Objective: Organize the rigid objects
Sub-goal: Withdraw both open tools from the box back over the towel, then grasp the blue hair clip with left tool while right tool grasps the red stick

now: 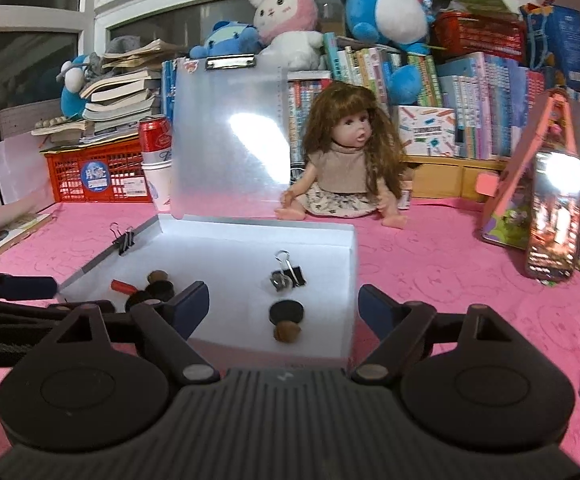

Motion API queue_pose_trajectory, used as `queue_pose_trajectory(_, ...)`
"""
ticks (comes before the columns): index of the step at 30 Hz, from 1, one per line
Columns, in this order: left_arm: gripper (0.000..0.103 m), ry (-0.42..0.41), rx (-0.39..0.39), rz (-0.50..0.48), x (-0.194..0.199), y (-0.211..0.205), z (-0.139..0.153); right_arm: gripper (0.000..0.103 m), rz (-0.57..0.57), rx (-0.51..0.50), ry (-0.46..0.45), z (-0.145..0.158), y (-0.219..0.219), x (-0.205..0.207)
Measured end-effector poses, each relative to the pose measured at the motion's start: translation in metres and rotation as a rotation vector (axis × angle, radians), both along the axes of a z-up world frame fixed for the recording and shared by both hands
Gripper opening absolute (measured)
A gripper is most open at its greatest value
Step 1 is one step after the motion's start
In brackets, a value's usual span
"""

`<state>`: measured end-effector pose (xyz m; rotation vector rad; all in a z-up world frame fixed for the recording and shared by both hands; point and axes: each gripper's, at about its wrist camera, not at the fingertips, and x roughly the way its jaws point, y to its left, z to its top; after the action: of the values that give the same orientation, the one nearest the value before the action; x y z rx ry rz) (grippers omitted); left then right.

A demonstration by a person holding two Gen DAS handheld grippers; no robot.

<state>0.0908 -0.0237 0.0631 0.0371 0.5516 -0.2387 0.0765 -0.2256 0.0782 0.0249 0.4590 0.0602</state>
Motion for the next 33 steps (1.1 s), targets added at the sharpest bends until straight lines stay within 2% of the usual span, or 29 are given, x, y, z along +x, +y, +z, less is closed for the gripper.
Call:
queue_pose_trajectory(9, 0.073, 0.002, -0.005, 0.013, -0.032, 0.009, -0.018, 0.089, -0.043, -0.019, -0.029, -0.025, -0.001, -0.034)
queue_pose_trajectory(15, 0.074, -0.034, 0.026, 0.028, -0.046, 0.018, -0.037, 0.096, -0.131, -0.048, -0.131, -0.043, 0.005, -0.058)
queue_pose_trajectory(18, 0.075, -0.049, 0.056, 0.029, -0.051, 0.02, -0.045, 0.096, -0.131, -0.046, -0.148, -0.052, 0.009, -0.065)
queue_pose_trajectory(23, 0.076, -0.064, 0.087, 0.018, -0.055, 0.019, -0.054, 0.097, -0.107, -0.08, -0.131, -0.062, 0.019, -0.067)
queue_pose_trajectory(33, 0.073, -0.088, 0.087, 0.009, -0.059, 0.02, -0.061, 0.096, -0.095, -0.075, -0.096, -0.071, 0.024, -0.068)
